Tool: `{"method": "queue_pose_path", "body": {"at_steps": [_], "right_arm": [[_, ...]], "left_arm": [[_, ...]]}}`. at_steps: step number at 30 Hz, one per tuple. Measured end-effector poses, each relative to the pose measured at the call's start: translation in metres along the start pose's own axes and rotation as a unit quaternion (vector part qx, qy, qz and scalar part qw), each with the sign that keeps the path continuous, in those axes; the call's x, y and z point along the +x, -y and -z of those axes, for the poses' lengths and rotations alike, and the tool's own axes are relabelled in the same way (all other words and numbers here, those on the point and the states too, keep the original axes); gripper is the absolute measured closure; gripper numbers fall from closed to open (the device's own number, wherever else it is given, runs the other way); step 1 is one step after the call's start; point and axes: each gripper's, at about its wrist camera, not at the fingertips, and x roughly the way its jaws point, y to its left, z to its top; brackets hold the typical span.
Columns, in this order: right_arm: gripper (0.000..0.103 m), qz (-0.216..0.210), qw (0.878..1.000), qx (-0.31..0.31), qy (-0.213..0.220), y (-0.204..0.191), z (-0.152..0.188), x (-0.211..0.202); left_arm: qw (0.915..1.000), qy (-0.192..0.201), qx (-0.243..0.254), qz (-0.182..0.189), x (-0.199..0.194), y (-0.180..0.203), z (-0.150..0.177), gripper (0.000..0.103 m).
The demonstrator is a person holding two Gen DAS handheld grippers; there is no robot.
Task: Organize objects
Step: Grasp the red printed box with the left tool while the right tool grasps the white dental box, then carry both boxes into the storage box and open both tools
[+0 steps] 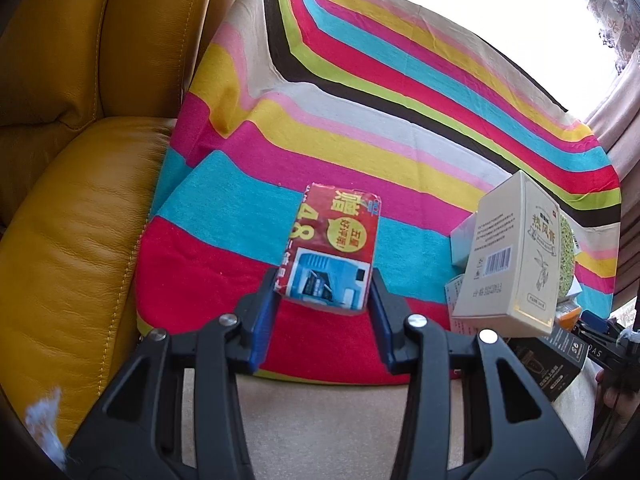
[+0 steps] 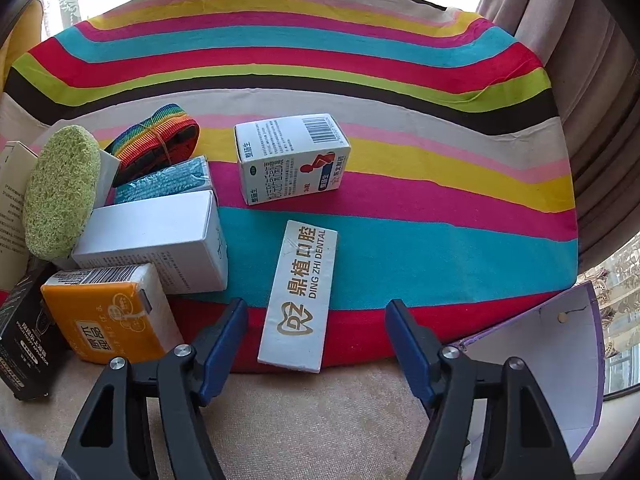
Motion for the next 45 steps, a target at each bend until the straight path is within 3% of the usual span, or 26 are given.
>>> {"method": "queue_pose_path", "body": {"at_steps": [6, 10, 15, 25, 31, 45], "right_arm": [[0.046, 0.002, 1.000, 0.002, 0.004, -0.004, -0.005, 0.003], [0.070, -0.002, 1.000, -0.002, 0.014, -0.006, 0.000, -0.001], [0.070, -0.012, 0.999, 0.006, 0.033, -0.002, 0.010, -0.009], [0.071, -0.025, 0.994, -0.002, 0.102, 0.002, 0.044, -0.056], [0.071, -0.036, 0.993, 0.002, 0.116, 0.015, 0.066, -0.070], [0.071, -0.065, 0.985, 0.087, 0.132, 0.074, 0.121, -0.103]], "left_arm": [[0.9993, 0.033, 0.005, -0.013, -0.005, 0.002, -0.003, 0.056], [0.9979, 0.061, -0.004, -0.021, -0.016, -0.001, -0.002, 0.056], [0.9926, 0.119, -0.009, -0.022, -0.044, -0.002, 0.003, 0.057], [0.9919, 0.126, -0.005, 0.019, -0.078, 0.022, 0.041, 0.057], [0.9900, 0.124, 0.046, 0.050, -0.091, 0.069, 0.070, 0.057], [0.9727, 0.091, 0.182, 0.112, -0.092, 0.168, 0.109, 0.057]]}}
